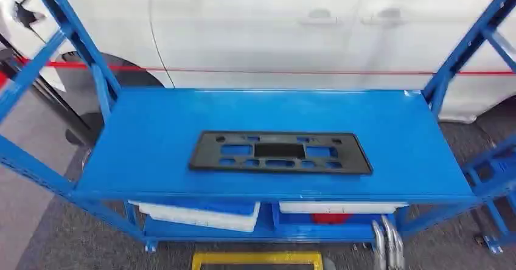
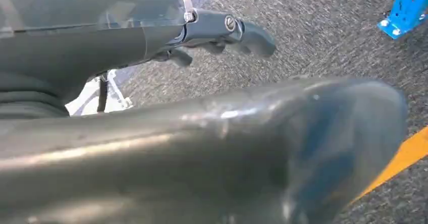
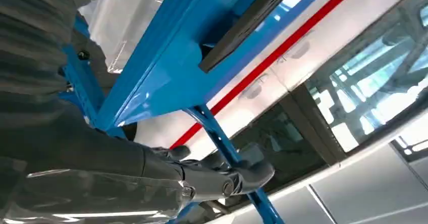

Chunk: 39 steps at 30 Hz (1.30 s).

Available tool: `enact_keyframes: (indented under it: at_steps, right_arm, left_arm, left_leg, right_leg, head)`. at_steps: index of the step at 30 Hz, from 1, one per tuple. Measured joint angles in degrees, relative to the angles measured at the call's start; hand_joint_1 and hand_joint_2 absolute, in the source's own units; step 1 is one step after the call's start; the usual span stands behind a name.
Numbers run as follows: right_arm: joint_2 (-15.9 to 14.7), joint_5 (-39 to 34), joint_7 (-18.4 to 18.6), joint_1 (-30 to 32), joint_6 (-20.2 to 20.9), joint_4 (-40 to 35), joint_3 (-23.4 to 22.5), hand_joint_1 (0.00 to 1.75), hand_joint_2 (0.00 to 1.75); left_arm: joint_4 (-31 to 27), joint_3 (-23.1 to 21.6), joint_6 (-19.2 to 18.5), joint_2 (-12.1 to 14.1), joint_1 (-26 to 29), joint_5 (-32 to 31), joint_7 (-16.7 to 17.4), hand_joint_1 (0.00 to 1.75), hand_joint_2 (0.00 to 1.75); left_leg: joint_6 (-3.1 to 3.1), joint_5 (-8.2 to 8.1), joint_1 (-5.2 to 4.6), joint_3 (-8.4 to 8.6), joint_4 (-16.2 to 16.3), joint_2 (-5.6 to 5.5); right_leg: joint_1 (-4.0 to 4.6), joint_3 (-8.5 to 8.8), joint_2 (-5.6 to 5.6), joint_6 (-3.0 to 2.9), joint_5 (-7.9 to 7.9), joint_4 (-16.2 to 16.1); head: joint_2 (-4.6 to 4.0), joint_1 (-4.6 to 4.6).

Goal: Take the parts from the cabinet and place them on the table.

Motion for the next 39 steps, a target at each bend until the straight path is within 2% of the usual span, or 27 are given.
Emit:
enact_keyframes:
  at_steps: [1,2,3,6,7,8,12,16,19,23,29,39]
  right_arm:
    - [-0.15,-0.02,0.26,0.07,0.00,-0.26,0.17,0.00,1.75]
    - [-0.24,-0.02,0.72,0.12,0.00,-0.33,0.41,0.00,1.75]
    - [-0.39,-0.17,1.26,0.11,0.00,-0.35,0.59,0.00,1.75]
    - [-2.28,-2.10,4.79,0.09,0.00,-0.33,2.36,0.00,1.75]
    - [-3.29,-2.94,6.37,-0.13,0.00,-0.33,3.27,0.00,1.75]
    - [-4.46,-3.59,8.97,-0.63,0.00,-0.28,4.33,0.00,1.75]
    - [-9.14,-0.72,16.42,-2.74,0.00,0.22,8.68,0.00,1.75]
    - [-16.93,7.45,29.34,-10.22,0.02,2.71,15.62,0.00,1.75]
    - [-20.88,9.20,33.55,-15.48,0.39,4.81,20.97,0.00,1.75]
    - [-23.25,10.10,34.51,-20.92,3.60,7.28,25.15,0.00,1.75]
    - [-23.45,10.45,32.35,-26.46,6.66,9.75,27.32,0.00,1.75]
    - [-19.93,9.57,28.96,-29.59,7.21,11.89,27.43,0.00,1.75]
  left_arm:
    - [0.00,-0.20,-0.04,0.00,-0.02,0.02,0.07,0.00,0.00]
    - [0.00,-0.37,-0.07,-0.02,0.10,0.04,0.11,0.00,0.00]
    - [0.02,-0.50,-0.07,-0.02,0.07,0.24,0.11,0.00,0.00]
    - [0.02,-1.31,-0.09,0.00,-0.10,1.50,0.39,0.00,0.00]
    - [0.02,-1.59,-0.13,0.02,-0.14,2.01,0.46,0.00,0.00]
    - [0.02,-2.07,-0.26,0.15,-0.18,2.47,0.52,0.00,0.00]
    - [0.02,-3.63,-0.59,0.35,-0.27,3.63,0.50,0.00,0.00]
    - [0.02,-6.80,-1.64,0.90,-0.61,5.42,0.18,0.00,0.00]
    - [0.02,-9.05,-2.25,1.47,-0.81,6.58,0.11,0.00,0.00]
    - [0.02,-11.80,-3.45,2.03,-0.99,7.43,0.17,0.00,0.00]
    - [0.02,-15.03,-5.07,2.54,-1.09,8.42,1.22,0.00,0.00]
    - [0.00,-18.32,-5.57,2.56,-1.10,10.14,2.32,0.00,0.00]
  left_leg:
    - [-0.41,-0.11,0.00,0.04,-0.44,0.06]
    - [-0.23,-0.14,-0.16,0.14,0.20,0.00]
    - [0.18,-0.04,-0.09,0.41,-0.19,0.03]
    - [-0.04,-0.23,-0.06,1.14,-1.06,0.11]
    - [-0.27,-0.46,-0.06,1.41,-1.58,0.10]
    - [-0.53,-0.61,-0.06,1.55,-1.84,0.12]
    - [-0.55,-0.62,-0.05,1.77,-2.06,0.18]
    - [-0.82,-0.50,-0.06,1.92,-2.12,0.35]
    - [-0.84,-0.48,-0.11,2.11,-2.12,0.24]
    - [-0.89,-0.44,-0.14,2.19,-2.11,0.26]
    - [-0.90,-0.44,-0.16,2.22,-2.09,0.26]
    - [-0.90,-0.46,-0.17,2.20,-2.10,0.26]
  right_leg:
    - [0.10,0.09,0.03,-0.35,0.90,-0.25]
    - [-0.41,0.71,0.11,0.08,1.44,-0.64]
    - [-0.23,0.93,0.21,0.22,1.23,-0.76]
    - [-0.11,1.14,0.15,-0.48,0.62,-0.76]
    - [-0.11,1.15,0.13,-0.53,0.52,-0.76]
    - [-0.12,1.16,0.13,-0.61,0.47,-0.76]
    - [-0.08,1.39,0.10,-0.77,0.30,-0.76]
    - [-0.07,1.51,0.21,-0.88,0.41,-0.76]
    - [-0.14,1.75,0.10,-0.84,0.44,-0.76]
    - [-0.18,1.81,0.11,-0.79,0.52,-0.76]
    - [-0.19,1.83,0.10,-0.78,0.51,-0.76]
    - [-0.20,1.84,0.11,-0.78,0.51,-0.78]
  head:
    - [0.00,-0.09]
    - [0.00,-0.07]
    - [-0.02,-0.26]
    - [0.00,-0.33]
    - [0.00,-0.33]
    - [0.00,-0.28]
    - [-0.02,-0.33]
    - [0.00,-0.28]
    - [0.00,-0.26]
    - [0.00,-0.29]
    - [0.00,-0.29]
    - [0.00,-0.29]
